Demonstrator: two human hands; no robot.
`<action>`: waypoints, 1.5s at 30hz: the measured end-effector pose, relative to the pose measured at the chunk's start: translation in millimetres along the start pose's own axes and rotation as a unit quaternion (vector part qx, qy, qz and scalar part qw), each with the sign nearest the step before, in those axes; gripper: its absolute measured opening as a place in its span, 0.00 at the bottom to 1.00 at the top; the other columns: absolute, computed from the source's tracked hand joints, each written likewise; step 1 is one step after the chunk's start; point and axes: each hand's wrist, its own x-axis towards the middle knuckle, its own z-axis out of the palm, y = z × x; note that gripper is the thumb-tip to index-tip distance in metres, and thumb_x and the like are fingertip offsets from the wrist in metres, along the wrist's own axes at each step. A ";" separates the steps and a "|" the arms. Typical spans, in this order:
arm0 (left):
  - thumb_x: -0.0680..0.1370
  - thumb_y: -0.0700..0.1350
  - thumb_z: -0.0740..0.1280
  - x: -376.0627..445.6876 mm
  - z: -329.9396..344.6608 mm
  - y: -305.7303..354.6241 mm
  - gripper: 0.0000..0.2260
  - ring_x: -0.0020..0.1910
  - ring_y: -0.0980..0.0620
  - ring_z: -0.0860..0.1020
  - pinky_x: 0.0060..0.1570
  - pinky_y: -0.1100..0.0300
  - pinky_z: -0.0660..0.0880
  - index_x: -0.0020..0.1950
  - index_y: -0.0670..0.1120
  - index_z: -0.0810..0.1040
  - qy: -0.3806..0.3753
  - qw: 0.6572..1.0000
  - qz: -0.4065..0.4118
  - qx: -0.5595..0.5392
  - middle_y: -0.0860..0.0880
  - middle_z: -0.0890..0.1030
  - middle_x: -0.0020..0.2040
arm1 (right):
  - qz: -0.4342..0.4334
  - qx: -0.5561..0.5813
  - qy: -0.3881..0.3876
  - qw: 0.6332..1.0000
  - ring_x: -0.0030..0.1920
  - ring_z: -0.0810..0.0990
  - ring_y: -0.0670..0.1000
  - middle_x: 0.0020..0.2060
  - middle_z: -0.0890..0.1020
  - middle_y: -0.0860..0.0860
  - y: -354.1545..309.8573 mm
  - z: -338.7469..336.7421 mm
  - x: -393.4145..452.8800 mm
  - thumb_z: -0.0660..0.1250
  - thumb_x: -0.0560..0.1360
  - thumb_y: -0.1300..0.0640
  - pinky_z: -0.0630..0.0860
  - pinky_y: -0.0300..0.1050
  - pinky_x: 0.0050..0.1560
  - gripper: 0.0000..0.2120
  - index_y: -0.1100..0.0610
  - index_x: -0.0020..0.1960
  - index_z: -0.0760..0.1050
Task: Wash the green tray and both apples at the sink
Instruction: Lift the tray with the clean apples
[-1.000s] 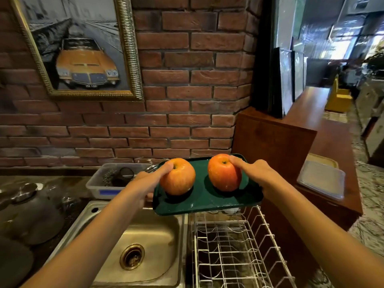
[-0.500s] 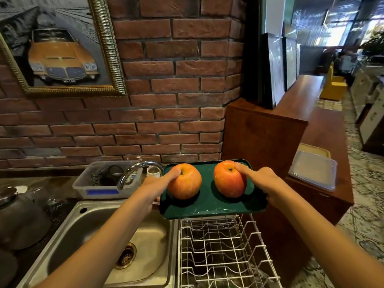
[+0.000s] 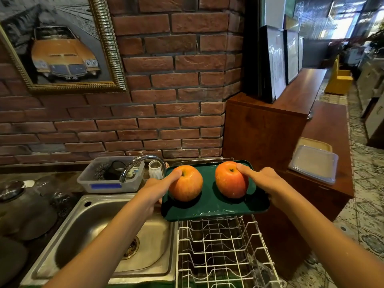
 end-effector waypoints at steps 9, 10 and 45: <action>0.65 0.71 0.73 -3.6 -0.5 -12.8 0.47 0.63 0.36 0.75 0.62 0.39 0.75 0.74 0.44 0.68 -0.001 1.000 -0.025 0.011 0.38 0.74 0.68 | 0.013 -0.013 -0.007 1.000 0.55 0.75 0.60 0.61 0.75 0.61 14.7 6.0 -4.9 0.70 0.69 0.33 0.67 0.44 0.33 0.42 0.66 0.67 0.70; 0.65 0.71 0.73 -3.8 -0.2 -13.2 0.47 0.64 0.36 0.75 0.63 0.39 0.75 0.74 0.44 0.68 0.000 1.000 -0.026 0.012 0.38 0.73 0.68 | 0.014 -0.013 -0.007 1.000 0.56 0.75 0.60 0.61 0.75 0.60 16.5 6.1 -5.1 0.70 0.69 0.32 0.68 0.44 0.33 0.42 0.65 0.67 0.70; 0.59 0.75 0.68 -29.8 -1.6 -27.6 0.43 0.55 0.40 0.77 0.36 0.54 0.75 0.64 0.48 0.72 -0.022 0.998 -0.048 0.039 0.40 0.76 0.63 | -0.005 -0.036 -0.027 0.999 0.50 0.80 0.57 0.50 0.78 0.57 34.7 4.0 -28.0 0.64 0.71 0.30 0.73 0.44 0.36 0.33 0.60 0.53 0.74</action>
